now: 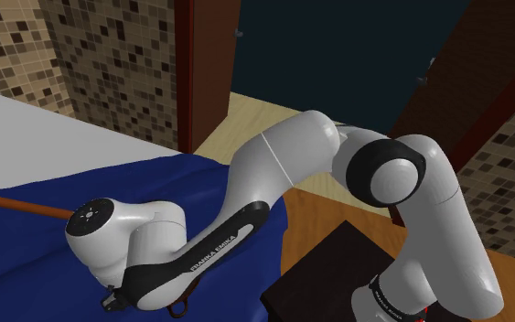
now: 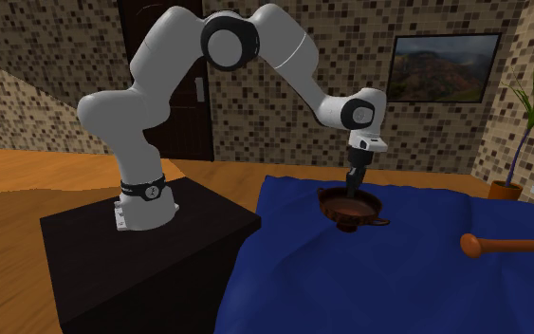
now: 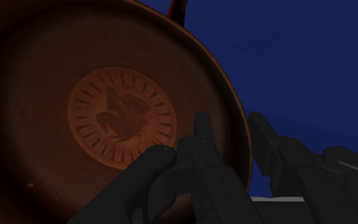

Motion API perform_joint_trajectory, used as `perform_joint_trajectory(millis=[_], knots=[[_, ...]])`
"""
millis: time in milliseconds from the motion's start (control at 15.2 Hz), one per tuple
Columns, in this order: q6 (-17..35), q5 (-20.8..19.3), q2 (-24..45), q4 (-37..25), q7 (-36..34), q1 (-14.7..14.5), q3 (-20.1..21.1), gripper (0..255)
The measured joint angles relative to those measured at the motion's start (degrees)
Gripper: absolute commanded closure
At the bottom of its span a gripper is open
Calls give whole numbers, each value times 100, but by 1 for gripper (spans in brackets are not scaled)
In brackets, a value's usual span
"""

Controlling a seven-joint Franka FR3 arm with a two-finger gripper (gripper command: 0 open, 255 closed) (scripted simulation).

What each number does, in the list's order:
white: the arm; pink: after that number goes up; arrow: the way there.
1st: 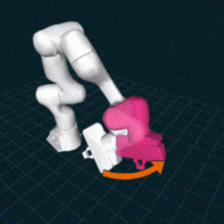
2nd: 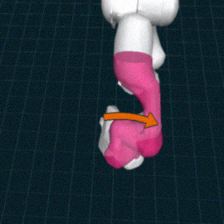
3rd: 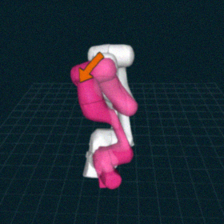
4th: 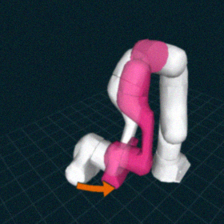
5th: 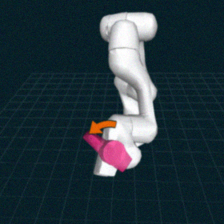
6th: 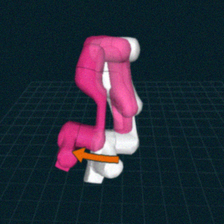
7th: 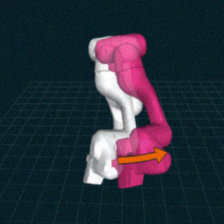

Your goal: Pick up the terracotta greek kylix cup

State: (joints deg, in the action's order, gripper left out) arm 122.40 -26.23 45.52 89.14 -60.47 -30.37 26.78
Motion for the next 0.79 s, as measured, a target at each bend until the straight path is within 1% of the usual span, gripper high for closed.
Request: perform_joint_trajectory(millis=[264, 792], knots=[[-23, 12, -24, 6, 9, 10, 8, 255], [-390, 173, -361, -37, 107, 83, 138, 255]])
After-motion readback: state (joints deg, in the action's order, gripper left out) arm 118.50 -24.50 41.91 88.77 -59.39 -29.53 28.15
